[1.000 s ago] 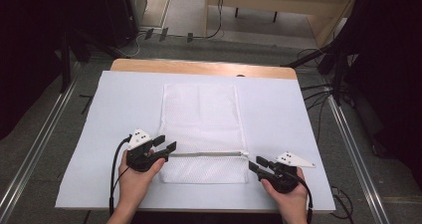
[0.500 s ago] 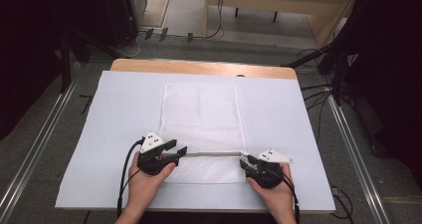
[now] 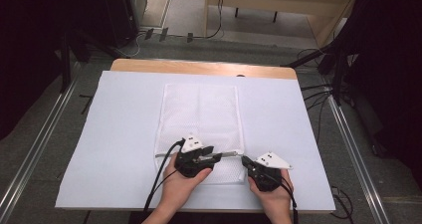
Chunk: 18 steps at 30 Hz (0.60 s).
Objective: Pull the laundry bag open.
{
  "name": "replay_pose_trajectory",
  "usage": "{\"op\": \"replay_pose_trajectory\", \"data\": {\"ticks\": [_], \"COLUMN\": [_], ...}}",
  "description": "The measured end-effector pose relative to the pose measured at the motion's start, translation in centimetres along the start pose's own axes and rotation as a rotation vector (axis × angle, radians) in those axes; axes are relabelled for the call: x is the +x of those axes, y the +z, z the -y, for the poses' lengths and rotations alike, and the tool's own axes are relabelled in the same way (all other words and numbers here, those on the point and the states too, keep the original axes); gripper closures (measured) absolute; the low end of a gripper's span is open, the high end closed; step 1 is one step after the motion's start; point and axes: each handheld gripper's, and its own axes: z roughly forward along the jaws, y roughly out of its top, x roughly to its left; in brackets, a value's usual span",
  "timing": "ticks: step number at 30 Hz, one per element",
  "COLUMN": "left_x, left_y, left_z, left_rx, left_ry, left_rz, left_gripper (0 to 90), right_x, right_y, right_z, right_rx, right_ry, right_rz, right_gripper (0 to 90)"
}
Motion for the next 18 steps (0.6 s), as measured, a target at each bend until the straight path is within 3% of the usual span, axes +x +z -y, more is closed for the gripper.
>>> {"op": "replay_pose_trajectory", "data": {"ticks": [7,13,18], "left_x": [-1.2,-1.9,-1.9], "left_y": [2.3,3.9,5.0], "left_z": [-1.7,-3.1,-3.1], "left_rx": [0.030,0.053,0.092], "left_ry": [-0.057,-0.083,-0.117], "left_rz": [0.008,-0.003,-0.007], "left_gripper": [62.9,55.5,50.6], "right_x": [0.4,0.7,0.9], "right_y": [-0.7,-0.8,-0.9], "right_z": [-0.3,-0.5,-0.5], "right_rx": [-0.028,-0.038,-0.043], "right_ry": [-0.023,-0.041,-0.066], "right_rz": [-0.019,-0.032,-0.031], "right_gripper": [90.0,90.0,90.0]}}
